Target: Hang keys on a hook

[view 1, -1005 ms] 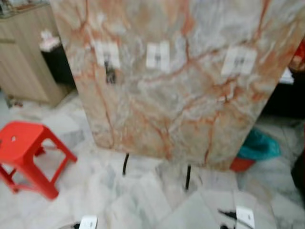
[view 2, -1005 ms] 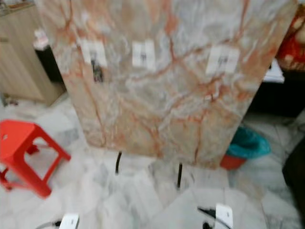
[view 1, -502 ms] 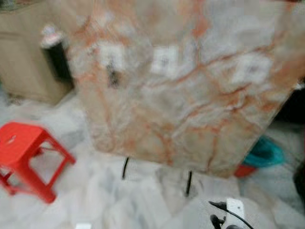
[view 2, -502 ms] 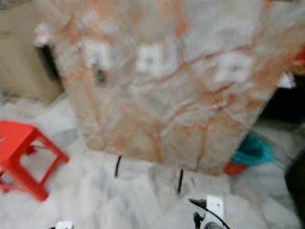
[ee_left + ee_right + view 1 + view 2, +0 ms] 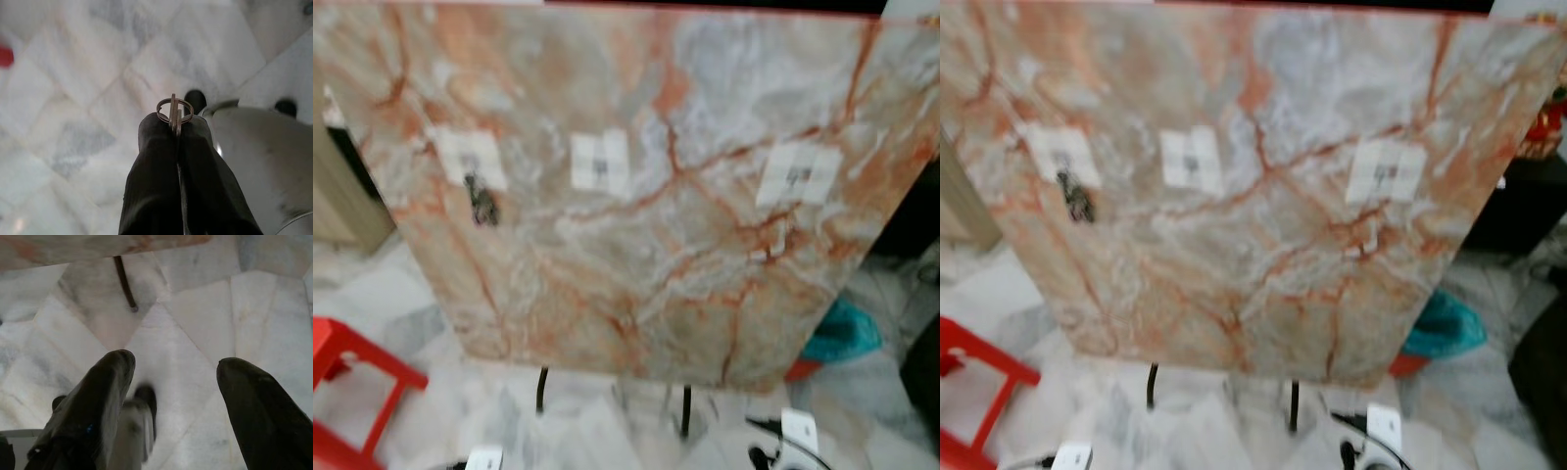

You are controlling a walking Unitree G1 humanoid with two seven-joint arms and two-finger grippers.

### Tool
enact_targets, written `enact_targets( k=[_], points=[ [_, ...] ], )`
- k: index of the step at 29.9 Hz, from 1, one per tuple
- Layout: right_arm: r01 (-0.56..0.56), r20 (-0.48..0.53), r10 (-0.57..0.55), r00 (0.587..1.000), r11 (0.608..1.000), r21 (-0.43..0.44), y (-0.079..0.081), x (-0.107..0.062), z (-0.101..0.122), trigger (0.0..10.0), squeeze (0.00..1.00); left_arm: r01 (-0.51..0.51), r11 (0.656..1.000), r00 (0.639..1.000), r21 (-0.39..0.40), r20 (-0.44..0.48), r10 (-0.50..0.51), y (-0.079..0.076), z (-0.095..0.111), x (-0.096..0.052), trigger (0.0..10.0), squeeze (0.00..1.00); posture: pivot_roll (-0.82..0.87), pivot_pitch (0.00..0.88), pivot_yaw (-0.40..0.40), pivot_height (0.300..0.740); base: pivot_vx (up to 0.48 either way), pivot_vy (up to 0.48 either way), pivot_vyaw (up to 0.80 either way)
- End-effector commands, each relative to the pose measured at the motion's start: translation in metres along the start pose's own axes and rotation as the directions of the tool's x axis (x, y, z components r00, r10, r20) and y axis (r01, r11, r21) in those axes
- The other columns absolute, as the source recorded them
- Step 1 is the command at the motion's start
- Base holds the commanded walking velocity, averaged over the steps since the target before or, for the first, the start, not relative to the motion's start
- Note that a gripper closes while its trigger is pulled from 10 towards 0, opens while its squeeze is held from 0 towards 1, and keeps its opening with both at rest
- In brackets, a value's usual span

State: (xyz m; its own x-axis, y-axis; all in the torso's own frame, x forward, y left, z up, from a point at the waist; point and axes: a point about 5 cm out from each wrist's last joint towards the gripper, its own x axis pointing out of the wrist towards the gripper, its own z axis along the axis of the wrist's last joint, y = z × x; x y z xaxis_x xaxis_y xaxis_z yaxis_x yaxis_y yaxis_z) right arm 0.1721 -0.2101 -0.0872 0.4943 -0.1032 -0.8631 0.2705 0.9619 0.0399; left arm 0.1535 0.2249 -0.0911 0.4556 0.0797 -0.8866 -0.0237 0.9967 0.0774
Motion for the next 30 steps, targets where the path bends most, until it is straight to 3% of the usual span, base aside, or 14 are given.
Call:
enact_targets(
  k=[1,9,15,17,18,19,21,24,26,29,30],
  points=[
    [0.021,0.001,-0.021,1.0,1.0,-0.003,-0.007,-0.001,0.001,10.0,0.0,0.015,1.0,1.0,0.018,0.0,-0.015,-0.008,-0.001,0.001,10.0,0.0,0.0,0.0,-0.037,0.74,0.0,0.0,0.0],
    [0.015,-0.008,-0.016,1.0,1.0,-0.007,-0.003,-0.001,-0.004,10.0,0.0,-0.013,1.0,0.999,0.023,0.037,0.012,-0.006,0.005,0.001,10.0,0.0,0.0,0.0,-0.039,0.74,0.0,0.0,0.0],
    [0.013,-0.01,-0.013,1.0,1.0,-0.009,-0.001,-0.001,-0.006,10.0,0.0,-0.022,0.999,0.995,0.044,0.101,0.017,-0.005,0.022,0.002,10.0,0.0,0.0,0.0,-0.042,0.74,0.0,-0.087,0.0],
    [0.01,-0.01,-0.01,1.0,1.0,-0.012,-0.001,-0.001,-0.006,10.0,0.0,-0.024,0.996,0.989,0.087,0.146,0.011,-0.004,0.034,0.001,10.0,0.0,0.0,0.0,-0.043,0.74,0.0,-0.277,0.0],
    [0.009,-0.01,-0.01,1.0,1.0,-0.013,-0.001,-0.001,-0.006,10.0,0.0,-0.033,0.984,0.983,0.177,0.185,-0.001,-0.003,0.045,0.001,10.0,0.0,0.0,0.0,-0.044,0.74,0.0,-0.244,0.0],
    [0.009,-0.01,-0.01,1.0,1.0,-0.013,-0.001,-0.001,-0.006,10.0,0.0,-0.033,0.984,0.983,0.177,0.185,-0.001,-0.003,0.045,0.001,10.0,0.0,0.0,0.0,-0.044,0.74,0.0,-0.244,0.0],
    [0.007,-0.011,-0.007,1.0,1.0,-0.016,0.0,-0.001,-0.006,10.0,0.0,-0.053,0.935,0.963,0.35,0.266,-0.044,0.001,0.069,-0.003,10.0,0.0,0.0,0.0,-0.045,0.74,0.0,0.0,0.0],
    [0.005,-0.011,-0.005,1.0,1.0,-0.02,0.0,0.0,-0.006,10.0,0.0,-0.092,0.905,0.943,0.416,0.328,-0.055,0.008,0.088,-0.007,10.0,0.0,0.01,0.0,-0.045,0.74,0.0,0.0,0.0],
    [0.001,-0.011,-0.001,1.0,1.0,-0.024,0.001,0.0,-0.005,10.0,0.0,-0.131,0.876,0.902,0.464,0.423,-0.089,0.014,0.116,-0.015,10.0,0.0,0.01,0.0,-0.046,0.74,0.0,0.0,0.0],
    [-0.003,-0.011,0.003,1.0,1.0,-0.028,0.002,0.0,-0.005,10.0,0.0,-0.152,0.849,0.854,0.506,0.5,-0.145,0.015,0.142,-0.025,10.0,0.0,0.01,0.0,-0.046,0.74,0.0,0.0,0.0],
    [-0.006,-0.011,0.006,1.0,1.0,-0.029,0.004,0.0,-0.005,10.0,0.0,-0.182,0.811,0.825,0.556,0.535,-0.182,0.015,0.155,-0.032,10.0,0.0,0.01,0.0,-0.045,0.74,0.0,0.0,0.0]
  ],
)
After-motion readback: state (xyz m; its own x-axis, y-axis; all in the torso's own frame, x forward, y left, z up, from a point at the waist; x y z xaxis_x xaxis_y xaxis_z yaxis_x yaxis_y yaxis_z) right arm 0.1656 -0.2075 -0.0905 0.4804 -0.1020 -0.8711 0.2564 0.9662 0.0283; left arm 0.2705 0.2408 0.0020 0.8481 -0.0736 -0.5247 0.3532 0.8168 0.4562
